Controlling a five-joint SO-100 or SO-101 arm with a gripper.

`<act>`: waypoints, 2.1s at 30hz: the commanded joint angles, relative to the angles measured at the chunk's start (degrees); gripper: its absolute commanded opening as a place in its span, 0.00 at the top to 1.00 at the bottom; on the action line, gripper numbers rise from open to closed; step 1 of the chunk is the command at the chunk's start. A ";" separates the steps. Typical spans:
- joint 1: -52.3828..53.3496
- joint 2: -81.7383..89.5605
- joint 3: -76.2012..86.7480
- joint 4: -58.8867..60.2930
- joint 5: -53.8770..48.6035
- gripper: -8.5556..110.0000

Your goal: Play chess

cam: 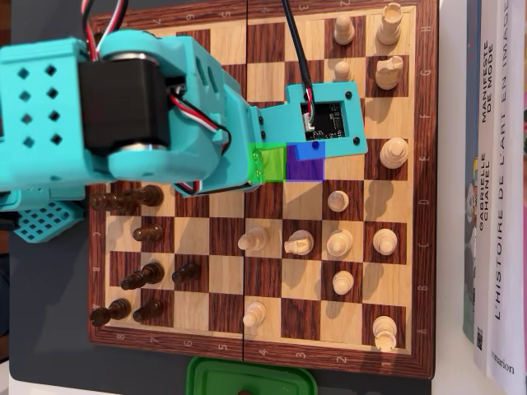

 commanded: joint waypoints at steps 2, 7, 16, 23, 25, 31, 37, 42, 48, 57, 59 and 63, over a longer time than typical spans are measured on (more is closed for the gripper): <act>0.09 0.35 -0.88 -0.26 -0.26 0.83; -0.18 0.44 -0.97 -0.26 0.00 0.83; -0.35 0.62 -0.97 0.09 0.35 0.79; -0.44 0.97 -0.97 -0.26 -0.18 0.76; -0.44 0.97 -0.97 -0.26 -0.18 0.76; -1.14 1.14 -0.97 0.26 -0.18 0.76; -1.41 6.15 0.62 0.26 0.09 0.76; -1.41 9.58 3.69 0.00 0.18 0.76; -1.41 16.44 6.42 -0.26 0.35 0.76; -0.79 31.99 12.74 -0.44 0.44 0.76; -0.62 36.12 15.38 -2.02 0.44 0.76; 0.35 45.79 23.99 -9.93 0.44 0.76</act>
